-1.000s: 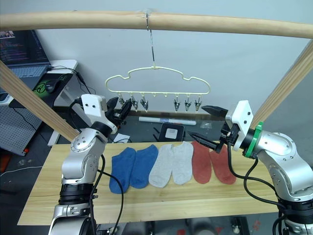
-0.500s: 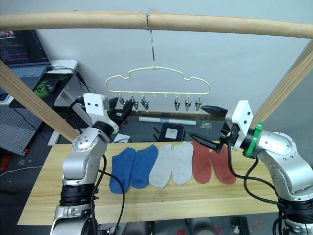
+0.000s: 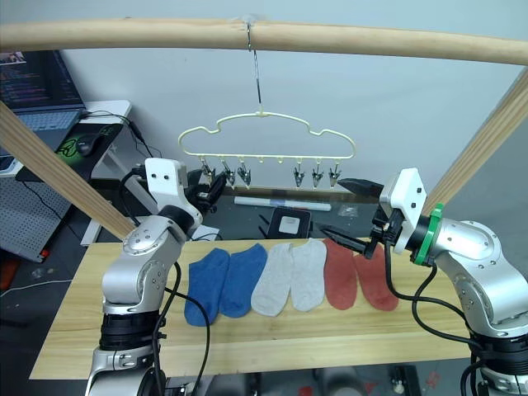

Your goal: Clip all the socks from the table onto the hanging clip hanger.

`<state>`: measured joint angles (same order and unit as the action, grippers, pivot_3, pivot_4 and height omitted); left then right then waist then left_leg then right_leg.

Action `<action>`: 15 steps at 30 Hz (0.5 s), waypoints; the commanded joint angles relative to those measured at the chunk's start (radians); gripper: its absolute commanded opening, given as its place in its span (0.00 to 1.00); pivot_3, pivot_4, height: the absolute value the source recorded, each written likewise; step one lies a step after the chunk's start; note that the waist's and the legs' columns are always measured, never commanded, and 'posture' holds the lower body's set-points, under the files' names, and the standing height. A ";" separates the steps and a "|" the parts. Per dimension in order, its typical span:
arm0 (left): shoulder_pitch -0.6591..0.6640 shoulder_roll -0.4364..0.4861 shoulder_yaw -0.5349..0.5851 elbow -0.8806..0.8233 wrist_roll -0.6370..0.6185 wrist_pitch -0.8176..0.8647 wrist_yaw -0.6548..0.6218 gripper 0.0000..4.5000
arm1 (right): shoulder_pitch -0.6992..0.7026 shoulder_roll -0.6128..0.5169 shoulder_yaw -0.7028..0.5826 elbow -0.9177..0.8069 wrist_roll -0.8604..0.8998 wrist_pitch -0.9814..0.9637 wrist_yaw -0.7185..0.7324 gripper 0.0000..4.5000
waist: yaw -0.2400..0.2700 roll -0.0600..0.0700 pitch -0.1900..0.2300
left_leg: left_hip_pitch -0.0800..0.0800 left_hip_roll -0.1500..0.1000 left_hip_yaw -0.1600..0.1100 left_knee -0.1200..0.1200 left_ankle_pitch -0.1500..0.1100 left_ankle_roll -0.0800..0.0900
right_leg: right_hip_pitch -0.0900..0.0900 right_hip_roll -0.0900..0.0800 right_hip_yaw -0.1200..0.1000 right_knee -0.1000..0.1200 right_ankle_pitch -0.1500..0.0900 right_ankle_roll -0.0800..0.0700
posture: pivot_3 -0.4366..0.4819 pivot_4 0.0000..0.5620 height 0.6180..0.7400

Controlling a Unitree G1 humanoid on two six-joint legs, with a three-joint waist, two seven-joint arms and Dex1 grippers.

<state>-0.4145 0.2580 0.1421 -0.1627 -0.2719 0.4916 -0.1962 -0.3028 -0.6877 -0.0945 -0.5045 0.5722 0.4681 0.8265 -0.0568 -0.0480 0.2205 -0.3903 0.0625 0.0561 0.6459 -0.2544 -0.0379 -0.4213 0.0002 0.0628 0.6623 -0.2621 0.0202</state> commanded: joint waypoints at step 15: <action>-0.001 0.012 0.051 0.057 -0.080 -0.135 -0.143 0.62 | 0.021 0.030 0.006 -0.075 0.007 -0.001 -0.056 1.00 | -0.001 0.000 0.000 | 0.000 0.000 0.000 0.000 0.000 0.000 | 0.000 0.000 0.000 0.000 0.000 0.000 | 0.35 0.42 1.00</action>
<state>-0.4130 0.2721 0.1713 -0.0966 -0.3284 0.3967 -0.3210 -0.2853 -0.6585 -0.0769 -0.5415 0.5716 0.4691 0.7814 -0.0580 -0.0480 0.2206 -0.3904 0.0625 0.0563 0.6460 -0.2544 -0.0379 -0.4214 0.0002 0.0629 0.6622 -0.2621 0.0202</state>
